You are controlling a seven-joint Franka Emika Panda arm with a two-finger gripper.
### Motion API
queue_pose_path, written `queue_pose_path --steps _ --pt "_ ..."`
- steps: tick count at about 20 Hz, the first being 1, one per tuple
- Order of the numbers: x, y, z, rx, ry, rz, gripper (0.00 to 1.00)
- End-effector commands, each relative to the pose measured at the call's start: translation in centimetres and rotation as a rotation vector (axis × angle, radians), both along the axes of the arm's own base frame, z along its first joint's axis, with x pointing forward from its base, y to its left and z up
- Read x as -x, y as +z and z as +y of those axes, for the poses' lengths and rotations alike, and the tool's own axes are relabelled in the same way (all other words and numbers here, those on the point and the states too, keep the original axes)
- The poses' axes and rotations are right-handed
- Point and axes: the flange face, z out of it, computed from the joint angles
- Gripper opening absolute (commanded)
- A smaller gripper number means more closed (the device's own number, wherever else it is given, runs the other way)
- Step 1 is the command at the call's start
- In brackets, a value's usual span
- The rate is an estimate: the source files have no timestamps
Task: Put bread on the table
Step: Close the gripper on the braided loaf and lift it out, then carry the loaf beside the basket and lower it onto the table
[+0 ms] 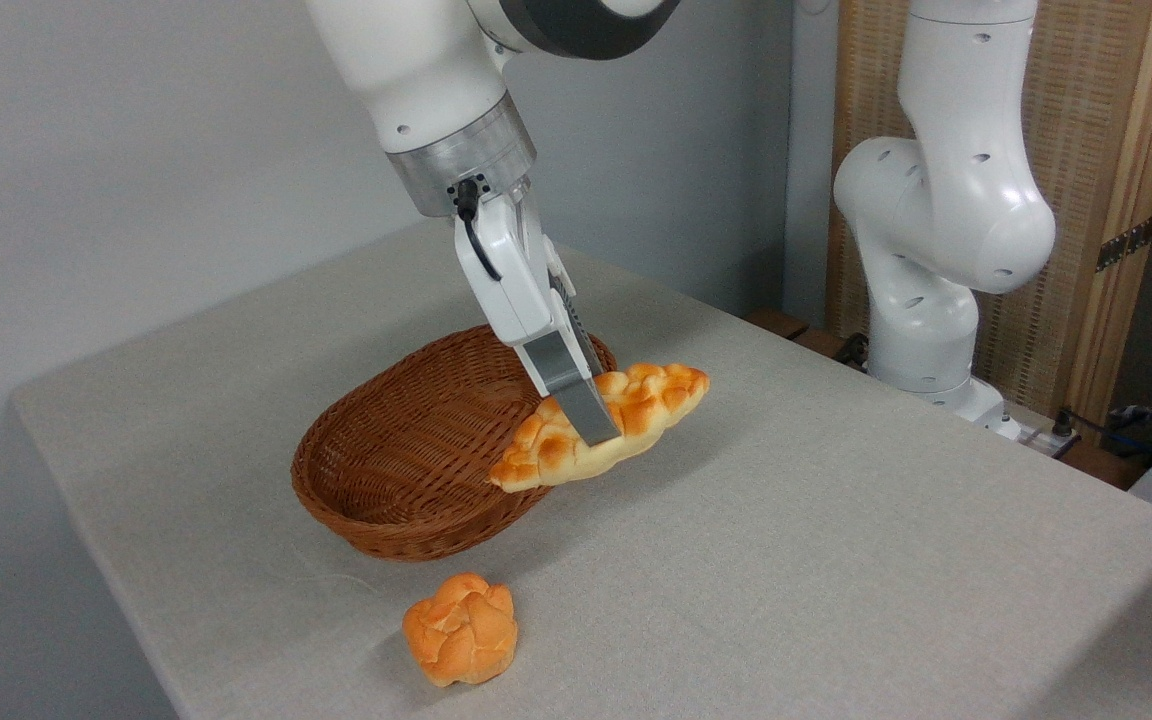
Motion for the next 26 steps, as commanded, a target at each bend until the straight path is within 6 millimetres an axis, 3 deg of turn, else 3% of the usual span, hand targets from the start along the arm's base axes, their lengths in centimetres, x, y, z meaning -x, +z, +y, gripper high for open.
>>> queue_pose_path --steps 1,5,7,9,13,17,19,26 --pt "0.1 0.5 0.5 -0.010 -0.039 -0.006 0.72" --pt "0.1 0.7 1.3 -0.010 -0.024 -0.012 0.79" --pt "0.3 1.1 2.8 -0.006 0.004 -0.017 0.79" --pt "0.2 1.3 3.5 -0.005 0.018 -0.023 0.87" --pt "0.6 2.2 6.0 0.003 0.064 -0.040 0.94" --pt "0.5 3.2 7.3 0.004 0.089 -0.061 0.95" --pt "0.5 3.3 7.4 0.004 0.091 -0.063 1.00" --pt "0.5 3.3 7.4 0.005 0.094 -0.065 1.00"
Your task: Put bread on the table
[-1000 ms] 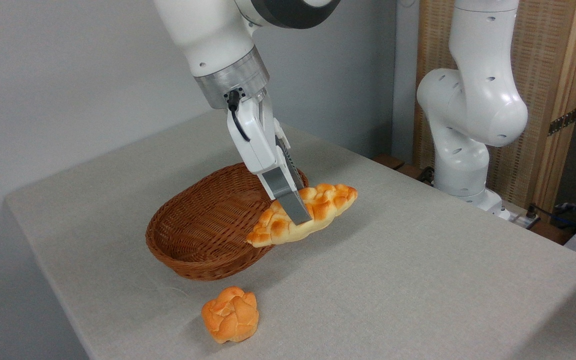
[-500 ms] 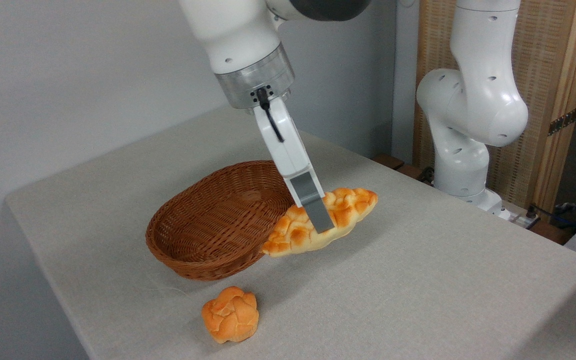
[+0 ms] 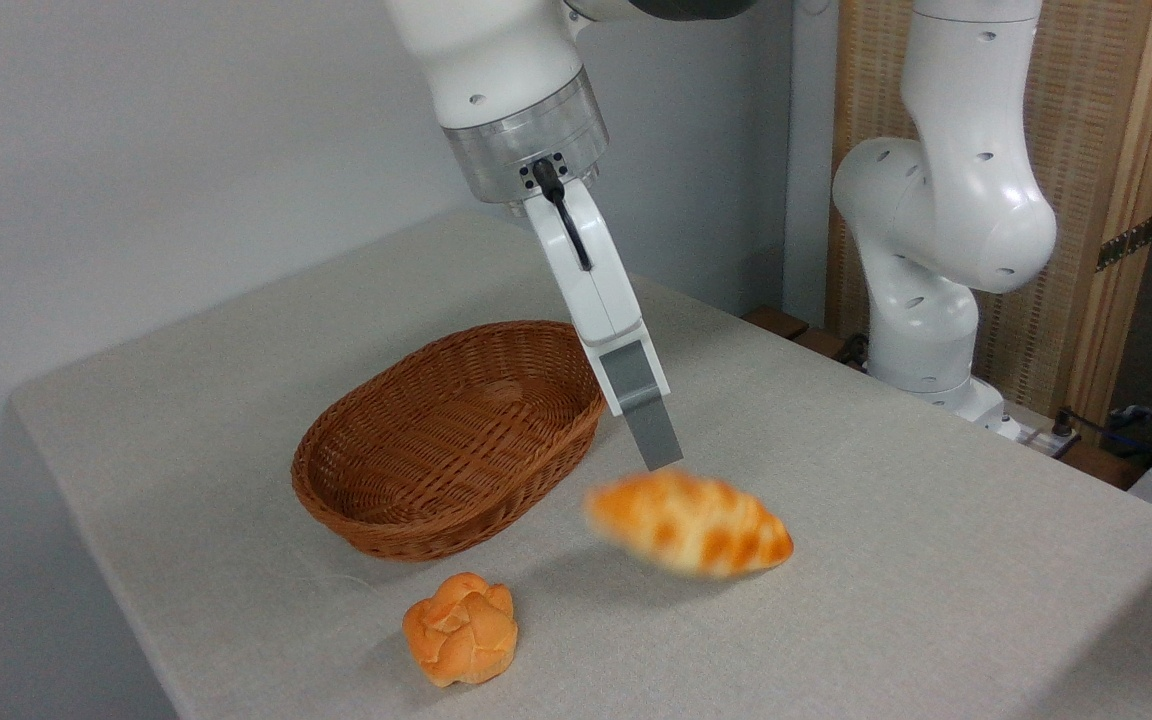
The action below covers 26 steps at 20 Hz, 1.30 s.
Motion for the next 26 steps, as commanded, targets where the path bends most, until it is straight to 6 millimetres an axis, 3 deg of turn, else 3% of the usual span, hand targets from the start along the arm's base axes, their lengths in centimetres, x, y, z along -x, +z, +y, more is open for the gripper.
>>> queue_pose_path --steps 1,12,19,22,26 --pt "0.1 0.7 0.3 -0.010 -0.011 -0.011 1.00" --pt "-0.3 2.3 0.0 -0.012 0.044 -0.055 1.00" --pt "-1.6 5.6 -1.2 0.020 0.302 -0.160 1.00" --pt "-1.9 6.7 -2.9 0.069 0.338 -0.191 1.00" --pt "-2.5 7.4 -4.6 0.124 0.546 -0.245 1.00"
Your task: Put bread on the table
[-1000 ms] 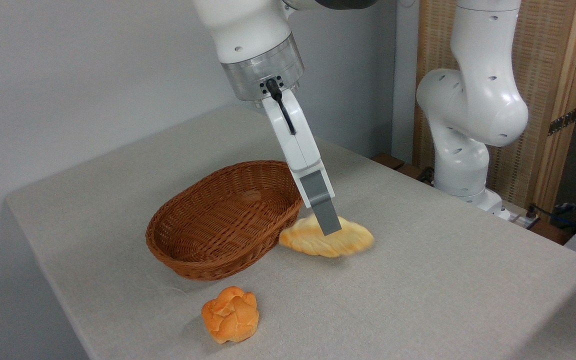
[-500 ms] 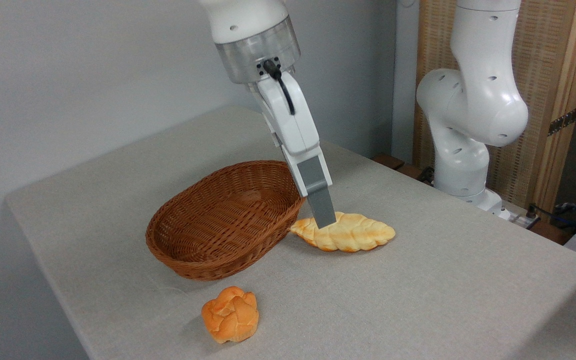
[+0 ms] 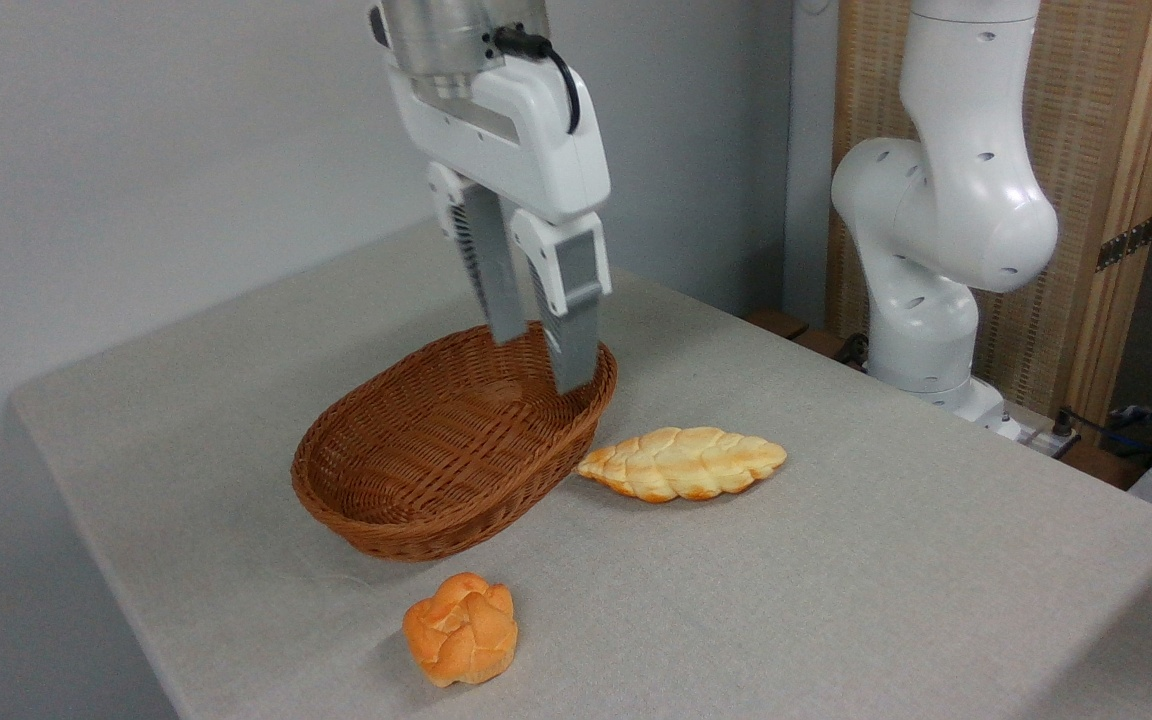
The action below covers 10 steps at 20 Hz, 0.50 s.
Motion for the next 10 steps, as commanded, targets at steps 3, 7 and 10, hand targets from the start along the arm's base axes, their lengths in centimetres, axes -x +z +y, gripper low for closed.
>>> queue_pose_path --steps 3,7,10 --pt "-1.5 0.2 -2.5 0.052 0.192 -0.060 1.00" --pt "-2.0 0.0 -4.3 0.070 0.253 -0.071 1.00" --pt "-2.2 -0.7 -6.0 0.066 0.246 -0.059 1.00"
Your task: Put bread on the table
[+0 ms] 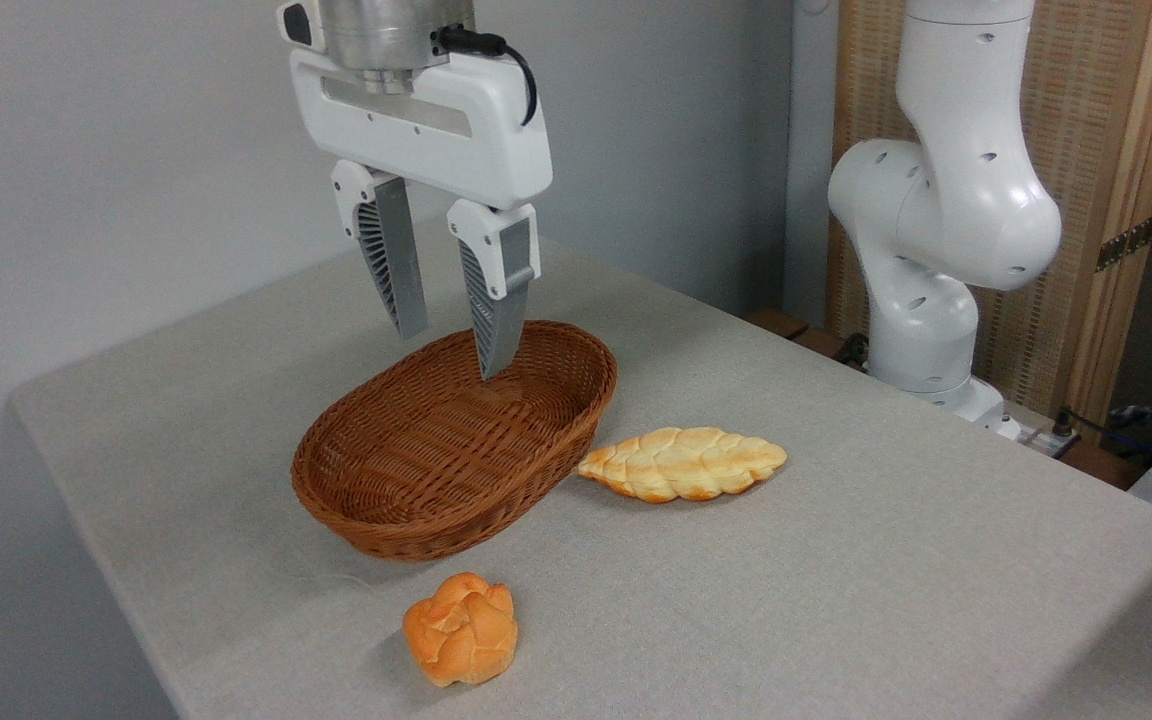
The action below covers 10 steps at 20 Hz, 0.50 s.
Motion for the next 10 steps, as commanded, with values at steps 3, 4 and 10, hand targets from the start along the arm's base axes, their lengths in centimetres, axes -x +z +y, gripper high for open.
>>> queue_pose_path --steps 3,4,10 --pt "-0.69 -0.26 -1.35 0.020 0.022 -0.003 1.00" --pt "-0.71 -0.25 -1.35 0.020 0.022 -0.004 1.00" --pt "-0.81 -0.18 -1.01 0.015 0.014 -0.013 1.00"
